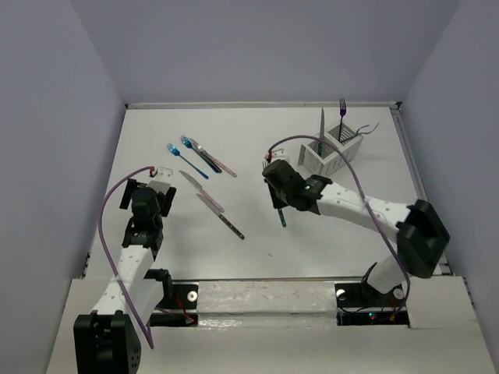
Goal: Sort the eating utensils into containers
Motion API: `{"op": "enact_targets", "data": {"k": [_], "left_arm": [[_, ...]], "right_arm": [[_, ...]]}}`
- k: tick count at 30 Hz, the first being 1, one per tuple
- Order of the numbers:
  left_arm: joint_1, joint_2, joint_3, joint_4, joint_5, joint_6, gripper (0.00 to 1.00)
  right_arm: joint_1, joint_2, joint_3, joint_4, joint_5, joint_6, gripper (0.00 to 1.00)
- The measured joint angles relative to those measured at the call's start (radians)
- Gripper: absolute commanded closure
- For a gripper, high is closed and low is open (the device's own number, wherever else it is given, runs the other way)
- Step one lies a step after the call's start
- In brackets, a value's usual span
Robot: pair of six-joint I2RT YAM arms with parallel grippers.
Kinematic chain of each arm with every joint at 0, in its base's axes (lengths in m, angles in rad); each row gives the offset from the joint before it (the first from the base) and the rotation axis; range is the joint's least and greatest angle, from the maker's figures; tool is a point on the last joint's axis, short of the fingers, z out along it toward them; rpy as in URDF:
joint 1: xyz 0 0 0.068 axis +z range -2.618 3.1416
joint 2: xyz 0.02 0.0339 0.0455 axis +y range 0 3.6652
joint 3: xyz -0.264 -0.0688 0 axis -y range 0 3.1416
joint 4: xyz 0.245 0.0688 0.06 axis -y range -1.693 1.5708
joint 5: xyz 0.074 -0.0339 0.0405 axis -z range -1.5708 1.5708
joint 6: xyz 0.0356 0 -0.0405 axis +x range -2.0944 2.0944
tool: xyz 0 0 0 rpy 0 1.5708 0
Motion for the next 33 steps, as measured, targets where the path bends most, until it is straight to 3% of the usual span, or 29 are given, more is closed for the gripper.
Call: {"op": "enact_targets", "data": {"k": [4, 7, 11, 14, 21, 33], "left_arm": [[0.000, 0.027, 0.002, -0.006, 0.009, 0.006, 0.01], [0.000, 0.051, 0.011, -0.027, 0.019, 0.020, 0.01], [0.000, 0.102, 0.056, -0.052, 0.031, 0.037, 0.01], [0.000, 0.137, 0.084, -0.048, 0.048, 0.037, 0.01], [0.000, 0.196, 0.088, -0.028, 0.074, 0.032, 0.01], [0.000, 0.219, 0.085, 0.002, 0.080, 0.027, 0.01]], "right_arm": [[-0.013, -0.260, -0.003, 0.302, 0.159, -0.167, 1.00], [-0.143, -0.370, -0.003, 0.616, 0.229, -0.282, 1.00], [-0.418, -0.325, -0.024, 0.927, 0.285, -0.370, 1.00], [-0.526, -0.196, -0.033, 1.077, 0.309, -0.463, 1.00], [-0.578, 0.043, -0.028, 1.170, 0.311, -0.585, 1.00], [-0.662, 0.184, -0.029, 1.245, 0.281, -0.597, 1.00]]}}
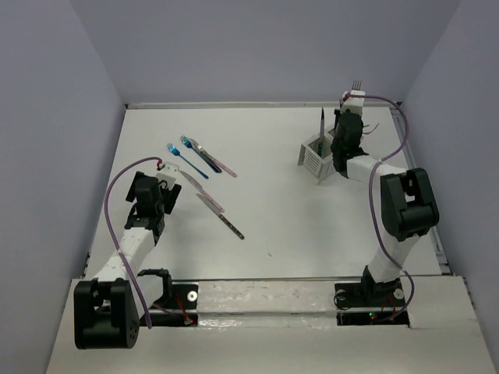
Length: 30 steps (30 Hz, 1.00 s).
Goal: Sort the eating utensils into containers
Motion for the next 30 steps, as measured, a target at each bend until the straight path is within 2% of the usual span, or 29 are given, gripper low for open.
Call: {"op": "enact_targets", "data": {"k": [4, 7, 8, 11, 25, 30], "left_arm": [[0.000, 0.002, -0.006, 0.006, 0.000, 0.000, 0.01], [0.000, 0.010, -0.006, 0.007, 0.000, 0.000, 0.01], [0.000, 0.012, -0.006, 0.007, 0.000, 0.000, 0.01], [0.000, 0.031, -0.006, 0.006, 0.000, 0.000, 0.01], [0.000, 0.037, 0.024, -0.042, 0.027, -0.003, 0.01], [0.000, 0.133, 0.223, -0.126, 0.124, -0.042, 0.01]], "right_arm": [[0.001, 0.029, -0.009, -0.013, -0.033, 0.034, 1.00], [0.001, 0.023, -0.024, -0.025, -0.059, 0.066, 0.79], [0.001, 0.021, -0.027, -0.032, -0.066, 0.077, 0.66], [0.000, 0.012, -0.027, -0.062, -0.074, 0.090, 0.55], [0.000, -0.219, 0.000, -0.274, -0.132, 0.129, 0.52], [0.016, -0.301, 0.047, -0.377, -0.206, 0.169, 0.52]]}}
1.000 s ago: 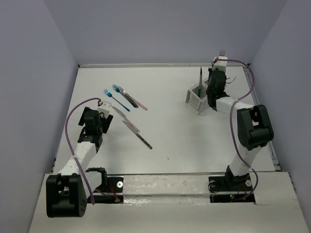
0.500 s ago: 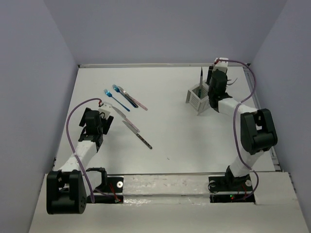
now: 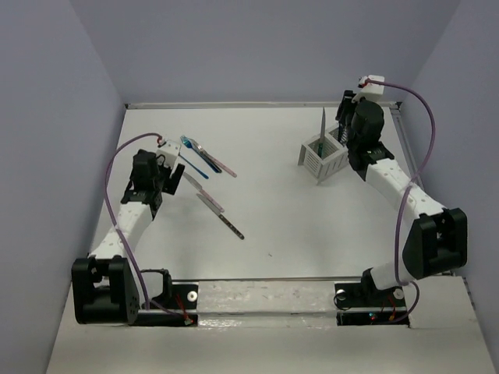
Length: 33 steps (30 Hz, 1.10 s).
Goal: Sort the eating utensils into containers
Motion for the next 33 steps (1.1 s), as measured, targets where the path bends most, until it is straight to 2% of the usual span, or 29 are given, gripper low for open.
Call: {"op": "enact_targets", "data": {"k": [1, 5, 9, 17, 21, 22, 24, 27, 33], "left_arm": [[0.000, 0.024, 0.044, -0.013, 0.021, -0.012, 0.02], [0.000, 0.211, 0.299, -0.044, 0.100, -0.092, 0.17], [-0.013, 0.396, 0.479, -0.081, 0.129, -0.172, 0.21], [-0.122, 0.627, 0.565, -0.186, 0.114, -0.273, 0.21], [-0.198, 0.707, 0.653, -0.198, 0.080, -0.299, 0.33], [-0.209, 0.724, 0.682, -0.199, 0.078, -0.305, 0.41], [-0.220, 0.762, 0.743, -0.194, 0.072, -0.319, 0.46], [-0.217, 0.837, 0.852, -0.195, 0.046, -0.328, 0.47], [-0.208, 0.919, 0.910, -0.232, 0.050, -0.347, 0.47]], "right_arm": [[0.010, -0.022, 0.001, -0.014, -0.011, 0.014, 0.52], [0.073, -0.088, 0.002, -0.042, 0.011, 0.037, 0.52], [0.113, -0.095, 0.001, -0.106, 0.046, 0.061, 0.52], [0.164, -0.089, 0.001, -0.299, 0.152, 0.112, 0.52], [0.195, -0.077, 0.000, -0.373, 0.176, 0.130, 0.52], [0.200, -0.077, -0.001, -0.384, 0.185, 0.132, 0.52], [0.210, -0.074, -0.001, -0.397, 0.200, 0.134, 0.52], [0.215, -0.062, -0.001, -0.415, 0.217, 0.134, 0.51], [0.215, -0.045, -0.002, -0.442, 0.237, 0.134, 0.51]]}}
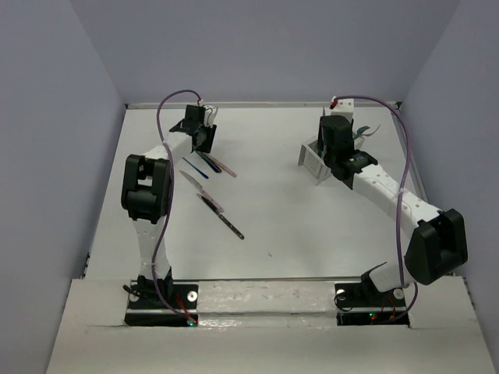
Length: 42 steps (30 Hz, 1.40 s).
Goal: Sort the eating utensils into containers
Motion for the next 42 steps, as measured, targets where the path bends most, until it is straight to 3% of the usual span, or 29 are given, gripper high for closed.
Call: {"op": "enact_targets", "data": {"k": [11, 33, 42], "left_arm": [[0.001, 0.053, 0.002, -0.029, 0.048, -0.033, 0.55], [0.011, 0.066, 0.005, -0.005, 0.063, -0.039, 0.56], [0.016, -0.018, -0.151, 0.073, 0.061, -0.013, 0.55]], "right_arm": [[0.000, 0.030, -0.022, -0.013, 0.014, -0.001, 0.51], [0.001, 0.050, -0.032, -0.014, 0.024, -0.024, 0.51], [0.007, 0.097, -0.031, -0.014, 0.027, -0.037, 0.51]]}}
